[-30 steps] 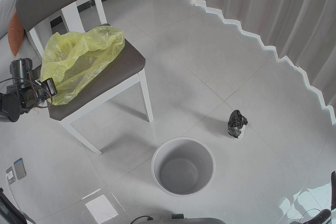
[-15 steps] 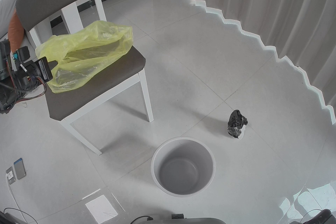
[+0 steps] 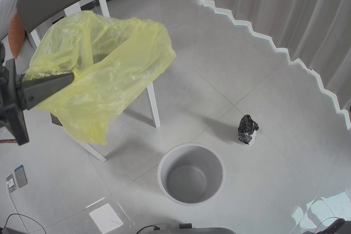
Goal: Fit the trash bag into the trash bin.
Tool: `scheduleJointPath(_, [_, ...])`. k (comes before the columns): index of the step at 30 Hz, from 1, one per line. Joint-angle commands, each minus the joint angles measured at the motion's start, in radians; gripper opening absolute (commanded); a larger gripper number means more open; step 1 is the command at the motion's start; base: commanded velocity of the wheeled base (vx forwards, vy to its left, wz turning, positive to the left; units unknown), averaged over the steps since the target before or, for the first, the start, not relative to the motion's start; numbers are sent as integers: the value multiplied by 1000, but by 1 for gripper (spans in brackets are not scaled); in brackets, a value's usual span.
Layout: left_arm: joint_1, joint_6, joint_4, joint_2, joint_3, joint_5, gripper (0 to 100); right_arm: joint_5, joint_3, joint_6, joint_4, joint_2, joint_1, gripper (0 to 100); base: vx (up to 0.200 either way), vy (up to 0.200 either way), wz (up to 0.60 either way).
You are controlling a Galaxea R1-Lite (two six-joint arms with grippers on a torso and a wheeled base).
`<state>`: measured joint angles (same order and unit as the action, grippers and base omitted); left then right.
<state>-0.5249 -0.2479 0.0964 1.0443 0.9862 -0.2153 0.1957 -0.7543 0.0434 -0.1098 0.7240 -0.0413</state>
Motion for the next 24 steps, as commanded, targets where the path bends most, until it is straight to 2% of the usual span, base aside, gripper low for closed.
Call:
scheduleJointPath(1, [-109,-91,68,-69,35,-9,0,2,-109,9,-47,140,-40,100,0,0,0])
scheduleJointPath(3, [-145,-113,114,-58,45,-7,0,21,-139,-22,-47,163,-72,100,0,0,0])
scheduleJointPath(8, [-211,-133,129,-33,39,-7,0,37,-151,-83,-48,204,-126,100,0,0,0])
scheduleJointPath(15, [-236,-197,129,16,60,-7,0,39,-186,-83,-41,304,-144,100,0,0,0])
scheduleJointPath(24, [-291,-214,131,59,106,1,0,39,-231,-79,-36,445,-161,100,0,0,0])
